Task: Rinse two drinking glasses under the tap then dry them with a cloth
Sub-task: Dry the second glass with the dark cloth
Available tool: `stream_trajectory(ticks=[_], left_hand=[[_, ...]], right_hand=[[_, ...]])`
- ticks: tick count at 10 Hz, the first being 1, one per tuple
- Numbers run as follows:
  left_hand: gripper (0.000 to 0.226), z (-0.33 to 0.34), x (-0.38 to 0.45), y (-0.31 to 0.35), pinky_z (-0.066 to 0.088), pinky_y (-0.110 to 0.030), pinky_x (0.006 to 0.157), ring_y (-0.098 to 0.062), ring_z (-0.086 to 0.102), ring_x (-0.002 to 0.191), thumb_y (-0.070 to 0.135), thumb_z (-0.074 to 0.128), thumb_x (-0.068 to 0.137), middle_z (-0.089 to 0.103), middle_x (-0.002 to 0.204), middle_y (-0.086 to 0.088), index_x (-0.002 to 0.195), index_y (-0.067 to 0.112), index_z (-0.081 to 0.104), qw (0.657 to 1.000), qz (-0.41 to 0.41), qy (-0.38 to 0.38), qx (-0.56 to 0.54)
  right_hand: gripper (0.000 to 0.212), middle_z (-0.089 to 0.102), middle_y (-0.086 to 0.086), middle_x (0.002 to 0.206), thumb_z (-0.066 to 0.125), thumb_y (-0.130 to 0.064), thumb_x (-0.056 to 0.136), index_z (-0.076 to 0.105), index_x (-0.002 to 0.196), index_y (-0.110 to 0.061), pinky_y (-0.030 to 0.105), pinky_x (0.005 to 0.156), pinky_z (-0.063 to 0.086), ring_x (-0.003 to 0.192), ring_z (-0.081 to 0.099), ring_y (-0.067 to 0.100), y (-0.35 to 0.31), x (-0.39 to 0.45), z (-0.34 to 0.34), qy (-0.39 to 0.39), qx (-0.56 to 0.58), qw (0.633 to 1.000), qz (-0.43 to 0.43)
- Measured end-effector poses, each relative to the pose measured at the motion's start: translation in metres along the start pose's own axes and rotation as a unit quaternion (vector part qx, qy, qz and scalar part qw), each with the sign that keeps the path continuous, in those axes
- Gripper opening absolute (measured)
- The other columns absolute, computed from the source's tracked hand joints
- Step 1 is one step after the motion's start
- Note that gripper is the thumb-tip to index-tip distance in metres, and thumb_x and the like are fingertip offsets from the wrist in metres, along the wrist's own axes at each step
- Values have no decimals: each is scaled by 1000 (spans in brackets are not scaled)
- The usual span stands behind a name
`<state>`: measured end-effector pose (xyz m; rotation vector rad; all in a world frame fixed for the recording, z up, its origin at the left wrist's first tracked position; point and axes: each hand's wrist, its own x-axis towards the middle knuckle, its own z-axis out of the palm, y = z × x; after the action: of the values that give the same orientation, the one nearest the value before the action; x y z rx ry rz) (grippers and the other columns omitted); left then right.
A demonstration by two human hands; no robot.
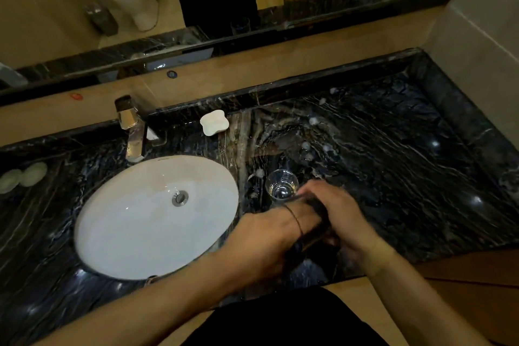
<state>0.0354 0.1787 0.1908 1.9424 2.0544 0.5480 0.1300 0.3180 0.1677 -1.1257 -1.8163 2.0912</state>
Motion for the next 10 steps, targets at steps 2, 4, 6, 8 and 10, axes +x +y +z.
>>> stream_trajectory(ticks=[2,4,6,8,10], left_hand=[[51,1,-3,-13,51,-16,74,-2,60,111,16,55,81,63,127,16,126,39,55,998,7,7,-61],[39,-29,19,5,58,-24,51,-21,69,77,-12,70,68,73,101,-15,102,6,76,510,-402,8,-760],[45,-32,19,20,59,-33,65,-22,66,79,-9,74,73,73,102,-11,111,16,74,638,-346,7,-688],[53,-7,7,1,57,-27,73,-8,62,110,29,51,82,62,129,16,133,41,47,997,-77,8,-19],[45,-12,14,-2,55,-23,64,-22,67,83,-5,70,77,75,100,1,107,28,72,829,-263,22,-494]], right_hand=[[63,65,5,65,43,-73,89,73,98,-18,20,37,30,47,54,16,2,2,-7,-138,-5,985,102],[58,59,-4,130,43,-67,93,49,137,-29,29,98,48,119,60,18,20,-1,-5,-58,21,958,-280],[32,65,-10,96,35,-40,98,60,104,-21,19,70,47,83,61,7,10,3,2,51,-2,950,-309],[38,59,8,63,45,-41,101,71,94,-14,19,30,34,38,50,15,-7,8,3,-57,91,989,104],[54,69,7,90,45,-67,92,67,106,-19,26,44,43,62,62,13,6,9,-3,-107,39,993,19]])
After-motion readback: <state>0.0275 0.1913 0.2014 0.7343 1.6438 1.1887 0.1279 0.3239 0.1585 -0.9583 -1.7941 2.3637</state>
